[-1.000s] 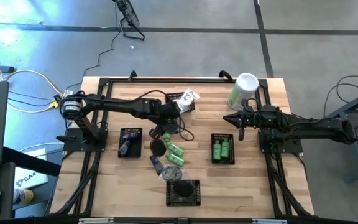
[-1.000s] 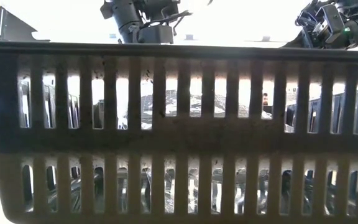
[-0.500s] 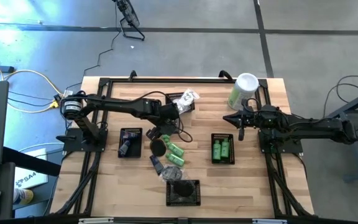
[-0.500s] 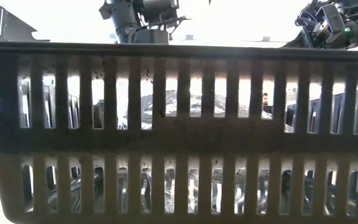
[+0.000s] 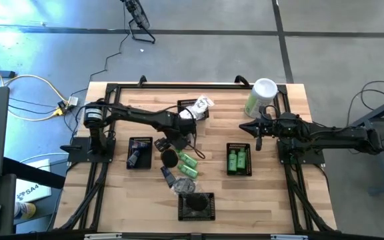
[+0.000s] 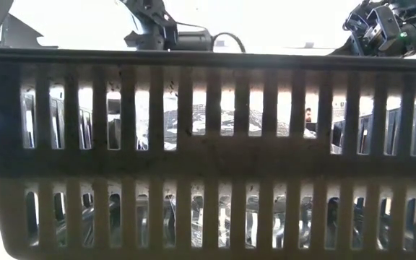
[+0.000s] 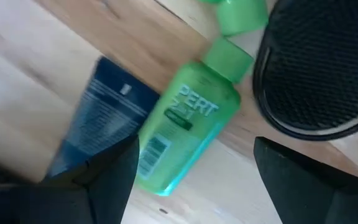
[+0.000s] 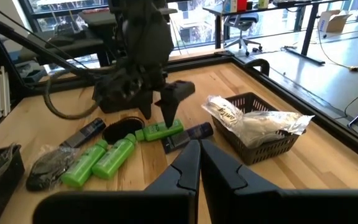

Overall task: Pick & Place Travel size toiletries
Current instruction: Put the green bottle into the middle right black bin

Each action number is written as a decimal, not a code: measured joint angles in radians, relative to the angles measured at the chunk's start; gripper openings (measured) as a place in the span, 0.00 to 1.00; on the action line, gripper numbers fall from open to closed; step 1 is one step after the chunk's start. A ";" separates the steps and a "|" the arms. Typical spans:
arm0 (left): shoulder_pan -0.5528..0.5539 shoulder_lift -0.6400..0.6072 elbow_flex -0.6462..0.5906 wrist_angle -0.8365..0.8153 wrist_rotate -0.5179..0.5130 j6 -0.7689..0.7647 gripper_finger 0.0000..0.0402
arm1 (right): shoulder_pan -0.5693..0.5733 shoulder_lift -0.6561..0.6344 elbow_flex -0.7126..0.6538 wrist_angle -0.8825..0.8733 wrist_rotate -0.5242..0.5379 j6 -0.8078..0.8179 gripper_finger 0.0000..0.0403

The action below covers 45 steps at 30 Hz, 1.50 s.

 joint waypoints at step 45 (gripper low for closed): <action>0.000 0.045 0.000 0.065 0.056 -0.076 0.51 | 0.000 0.000 0.000 -0.001 0.000 -0.008 0.01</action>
